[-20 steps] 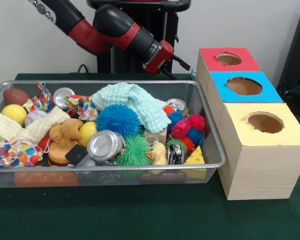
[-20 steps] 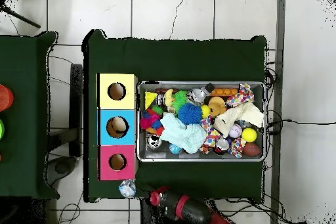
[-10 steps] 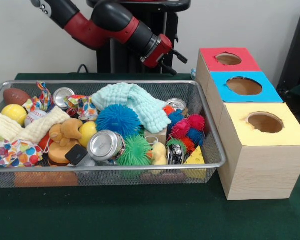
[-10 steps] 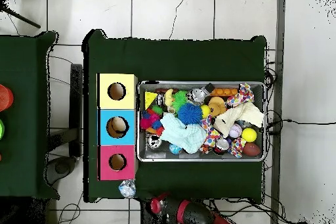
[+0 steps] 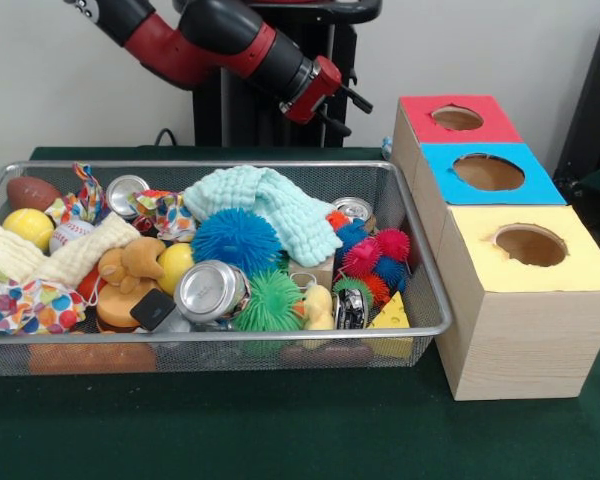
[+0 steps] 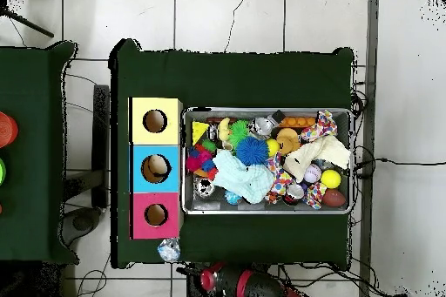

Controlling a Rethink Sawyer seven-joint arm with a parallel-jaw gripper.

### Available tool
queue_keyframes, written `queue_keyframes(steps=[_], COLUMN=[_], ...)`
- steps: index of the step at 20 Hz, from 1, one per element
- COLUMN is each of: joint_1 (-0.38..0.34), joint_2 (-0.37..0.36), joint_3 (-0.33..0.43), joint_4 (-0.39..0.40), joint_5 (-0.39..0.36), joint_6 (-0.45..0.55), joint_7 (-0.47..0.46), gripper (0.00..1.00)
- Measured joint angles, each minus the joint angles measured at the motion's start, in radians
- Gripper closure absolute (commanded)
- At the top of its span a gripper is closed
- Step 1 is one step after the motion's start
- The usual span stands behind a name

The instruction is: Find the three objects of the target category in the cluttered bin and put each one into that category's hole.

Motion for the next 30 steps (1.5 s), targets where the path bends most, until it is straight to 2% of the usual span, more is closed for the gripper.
queue_keyframes(steps=[9,17,30], joint_1=[-0.041,-0.114,-0.136], joint_2=[0.032,0.069,0.097], joint_3=[0.000,0.009,0.019], joint_4=[-0.032,-0.059,-0.071], joint_5=[0.025,0.032,0.058], joint_6=[-0.005,-0.006,-0.006], joint_7=[0.000,0.000,0.000], gripper=[0.00,0.00,0.00])
